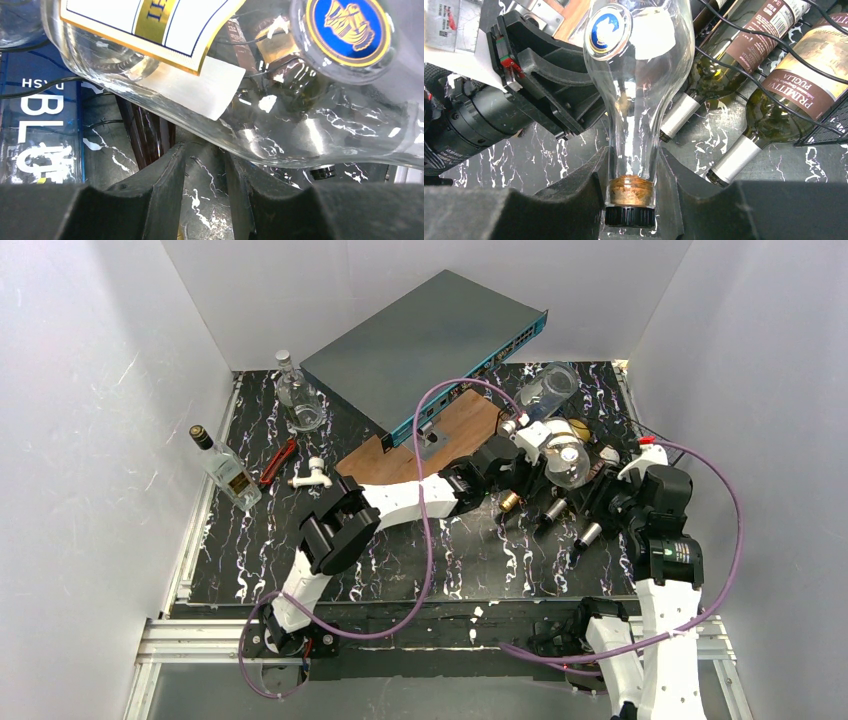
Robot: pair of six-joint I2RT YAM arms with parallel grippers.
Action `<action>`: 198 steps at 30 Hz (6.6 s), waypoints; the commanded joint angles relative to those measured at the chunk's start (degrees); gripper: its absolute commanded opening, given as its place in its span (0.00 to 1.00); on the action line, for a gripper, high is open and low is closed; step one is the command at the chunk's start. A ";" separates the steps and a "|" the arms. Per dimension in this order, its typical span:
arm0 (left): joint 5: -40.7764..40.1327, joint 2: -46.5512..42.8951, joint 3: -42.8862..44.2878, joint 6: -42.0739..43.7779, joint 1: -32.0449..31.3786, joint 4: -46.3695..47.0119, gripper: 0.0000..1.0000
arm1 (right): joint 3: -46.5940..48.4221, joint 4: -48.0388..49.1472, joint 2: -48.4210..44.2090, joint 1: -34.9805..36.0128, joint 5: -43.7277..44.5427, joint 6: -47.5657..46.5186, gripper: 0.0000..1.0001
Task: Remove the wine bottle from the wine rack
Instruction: Pick up the wine bottle from the wine rack.
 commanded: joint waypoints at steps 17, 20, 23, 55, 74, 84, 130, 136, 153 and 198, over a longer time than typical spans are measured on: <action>1.75 -6.61 0.02 -0.50 0.01 4.23 0.55 | 4.54 8.80 0.33 0.77 -9.62 0.33 0.01; 2.47 -7.28 -1.32 4.29 -0.03 4.26 0.64 | 4.68 8.59 0.88 0.82 -9.00 0.06 0.01; 3.13 -7.99 -2.91 9.49 -0.03 4.41 0.71 | 4.60 8.50 1.23 0.88 -8.55 -0.03 0.01; 2.64 -10.36 -15.79 53.39 -0.22 23.82 0.98 | 4.02 8.85 2.83 0.75 -9.30 0.47 0.01; 7.41 1.02 -3.70 55.41 1.62 24.73 0.98 | 6.47 7.19 4.77 0.75 -12.44 0.45 0.01; 7.80 2.98 0.05 57.49 1.77 25.38 0.98 | 8.51 6.61 5.69 0.76 -14.28 0.58 0.01; 5.79 -6.53 -3.58 62.24 -2.74 31.33 0.95 | 17.65 -3.25 3.91 1.35 -22.31 -3.90 0.01; 5.69 -7.73 -4.68 62.75 -3.11 31.41 0.95 | 17.99 -4.30 3.94 1.35 -23.64 -4.38 0.01; 2.27 -13.90 -12.01 64.50 -6.01 33.14 0.95 | 20.78 -13.46 2.97 1.60 -28.63 -9.43 0.01; -15.75 -26.06 -34.48 64.50 -13.78 37.53 0.96 | 16.24 -23.59 11.12 4.57 -42.81 -24.35 0.01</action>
